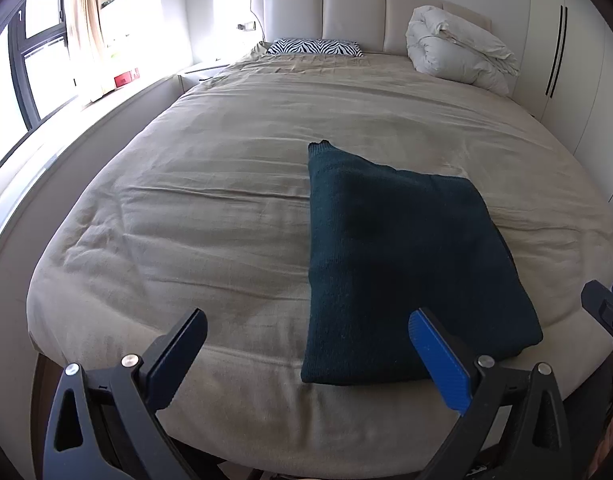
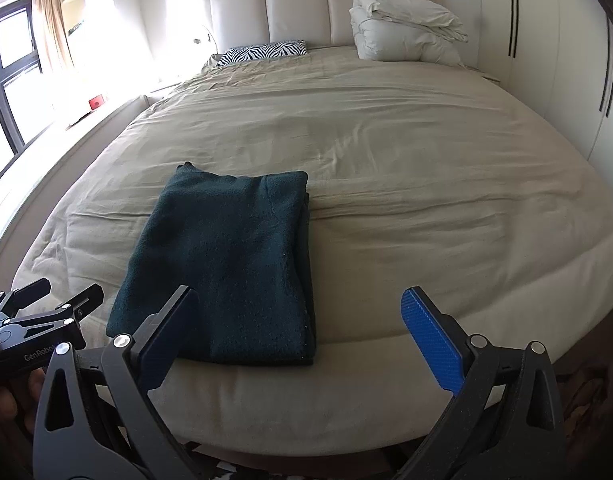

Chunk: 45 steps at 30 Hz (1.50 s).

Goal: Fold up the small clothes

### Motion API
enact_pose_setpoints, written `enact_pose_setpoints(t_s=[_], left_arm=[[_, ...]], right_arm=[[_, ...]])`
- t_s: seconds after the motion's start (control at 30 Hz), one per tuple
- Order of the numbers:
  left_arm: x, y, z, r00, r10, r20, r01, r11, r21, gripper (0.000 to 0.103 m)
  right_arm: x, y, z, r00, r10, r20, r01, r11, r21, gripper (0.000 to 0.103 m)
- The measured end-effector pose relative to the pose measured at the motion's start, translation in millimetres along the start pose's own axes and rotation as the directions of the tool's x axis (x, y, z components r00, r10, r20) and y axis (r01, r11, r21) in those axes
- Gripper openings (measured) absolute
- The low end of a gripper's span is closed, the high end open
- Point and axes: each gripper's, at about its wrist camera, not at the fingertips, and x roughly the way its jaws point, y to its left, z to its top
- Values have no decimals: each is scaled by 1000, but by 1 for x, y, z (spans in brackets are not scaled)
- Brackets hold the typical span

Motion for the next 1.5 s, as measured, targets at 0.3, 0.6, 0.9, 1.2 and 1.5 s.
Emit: enact_pose_setpoints(t_s=[0.3,0.6,0.9,1.2,1.5], left_arm=[[3,1,0,1000,3,-7,-3,1000,-3,103],[3,1,-1,1000,3,-9,-3,1000,-3,103],[4,2,-2,1000,4,-11,-4,1000,-2,103],[5,2,-2,1000,4,-12,-4,1000,-2,103],[5,2,-2,1000,4,-14,-4,1000,-2,103]], right_arm=[[3,3,-2,1000,0,-12,0,1000,-6,103],[7,5,-3,1000,2,-21,-2,1000,-10,103],[9,5,-4,1000,5,-26,-5,1000,-7,103],[11,4,-5,1000,8,-30,-9,1000,-7,103],[12,4,-5,999,8,-31,-9,1000,-7,103]])
